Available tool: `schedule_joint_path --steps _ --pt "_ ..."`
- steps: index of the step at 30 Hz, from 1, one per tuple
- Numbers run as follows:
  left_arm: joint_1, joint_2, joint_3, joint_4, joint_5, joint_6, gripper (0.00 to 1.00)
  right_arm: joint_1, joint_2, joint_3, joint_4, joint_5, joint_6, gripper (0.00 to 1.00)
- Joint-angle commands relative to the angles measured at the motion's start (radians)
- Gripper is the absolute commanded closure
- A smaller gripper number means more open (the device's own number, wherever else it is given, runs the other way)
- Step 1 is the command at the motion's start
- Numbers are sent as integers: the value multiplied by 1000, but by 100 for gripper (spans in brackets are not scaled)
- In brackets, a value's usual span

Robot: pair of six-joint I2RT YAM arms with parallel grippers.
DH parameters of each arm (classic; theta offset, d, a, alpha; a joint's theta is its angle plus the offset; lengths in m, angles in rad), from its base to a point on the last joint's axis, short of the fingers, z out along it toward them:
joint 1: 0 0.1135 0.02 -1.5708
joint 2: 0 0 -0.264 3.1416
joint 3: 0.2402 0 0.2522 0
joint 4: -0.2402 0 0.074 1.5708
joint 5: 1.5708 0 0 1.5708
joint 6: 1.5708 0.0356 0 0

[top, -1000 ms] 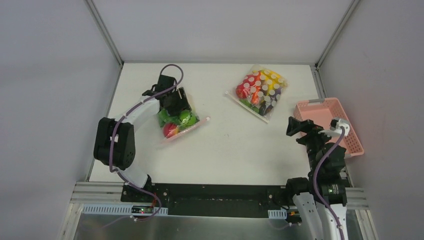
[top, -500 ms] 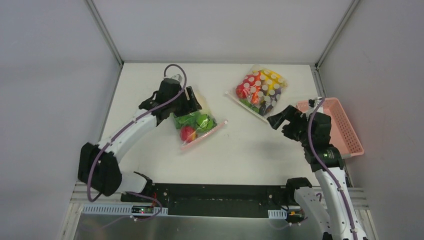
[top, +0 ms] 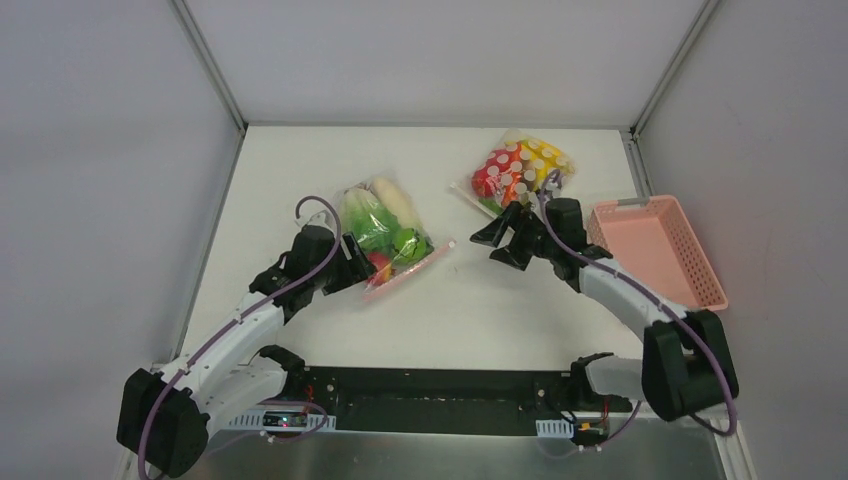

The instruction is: Open the zip-top bag and remove the fake food

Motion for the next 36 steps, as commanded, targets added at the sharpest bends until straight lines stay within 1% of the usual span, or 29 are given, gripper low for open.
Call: schedule_joint_path --steps 1,2,6,12,14,15,17,20,23,24,25,29,30,32,36 --pt "7 -64 -81 84 58 -83 31 51 192 98 231 -26 58 16" --pt "7 -70 -93 90 55 -89 31 57 254 121 258 -29 67 19" --pt "7 -77 -125 121 31 -135 31 81 409 190 323 -33 100 29" --pt "7 -40 -151 161 13 -191 32 101 544 223 410 -26 146 36" --pt "7 -28 -157 170 9 -201 33 112 579 222 434 -29 154 42" --pt "7 -22 -161 174 8 -205 33 116 590 217 440 -32 158 45" --pt "7 -11 -164 176 -6 -209 34 124 596 193 485 -42 173 56" --pt "6 12 -161 176 -17 -211 41 131 573 133 553 -58 210 77" --pt "7 50 -143 172 -57 -197 59 146 511 71 565 -46 220 97" --pt "7 70 -131 168 -64 -190 64 152 486 48 566 -37 221 100" --pt "8 95 -116 169 -69 -181 68 161 459 24 569 -26 225 100" --pt "17 212 -24 174 -72 -112 92 220 354 -87 607 47 273 100" --pt "24 246 7 169 -79 -92 96 240 330 -116 625 73 293 100" --pt "43 321 64 171 -77 -46 100 288 290 -167 656 135 325 100" --pt "86 424 181 168 -50 28 100 413 264 -210 702 260 364 100"
